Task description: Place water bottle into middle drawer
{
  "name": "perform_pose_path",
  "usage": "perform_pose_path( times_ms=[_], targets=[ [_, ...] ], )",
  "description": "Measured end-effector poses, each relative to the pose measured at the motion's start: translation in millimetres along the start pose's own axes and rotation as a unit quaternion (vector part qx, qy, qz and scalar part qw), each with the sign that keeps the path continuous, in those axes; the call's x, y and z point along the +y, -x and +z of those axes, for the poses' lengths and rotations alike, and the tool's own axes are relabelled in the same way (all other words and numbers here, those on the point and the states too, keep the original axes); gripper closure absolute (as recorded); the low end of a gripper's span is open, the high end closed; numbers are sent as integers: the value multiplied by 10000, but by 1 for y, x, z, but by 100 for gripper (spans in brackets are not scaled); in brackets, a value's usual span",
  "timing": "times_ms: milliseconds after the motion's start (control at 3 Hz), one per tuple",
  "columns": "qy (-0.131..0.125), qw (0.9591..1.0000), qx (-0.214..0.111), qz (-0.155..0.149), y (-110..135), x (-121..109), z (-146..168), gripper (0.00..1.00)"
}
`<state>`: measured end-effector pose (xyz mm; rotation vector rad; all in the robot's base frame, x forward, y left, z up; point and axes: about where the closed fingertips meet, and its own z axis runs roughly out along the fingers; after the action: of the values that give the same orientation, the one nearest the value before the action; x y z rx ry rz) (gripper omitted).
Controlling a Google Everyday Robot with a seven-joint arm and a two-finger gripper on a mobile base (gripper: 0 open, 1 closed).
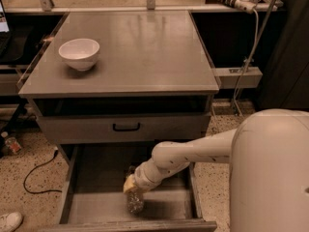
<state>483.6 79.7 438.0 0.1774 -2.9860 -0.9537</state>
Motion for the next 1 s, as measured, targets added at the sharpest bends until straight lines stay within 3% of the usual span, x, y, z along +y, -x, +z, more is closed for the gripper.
perform_pose_path(
  times_ms=[1000],
  targets=[
    [271, 9981, -357, 417, 3, -31, 27, 100]
  ],
)
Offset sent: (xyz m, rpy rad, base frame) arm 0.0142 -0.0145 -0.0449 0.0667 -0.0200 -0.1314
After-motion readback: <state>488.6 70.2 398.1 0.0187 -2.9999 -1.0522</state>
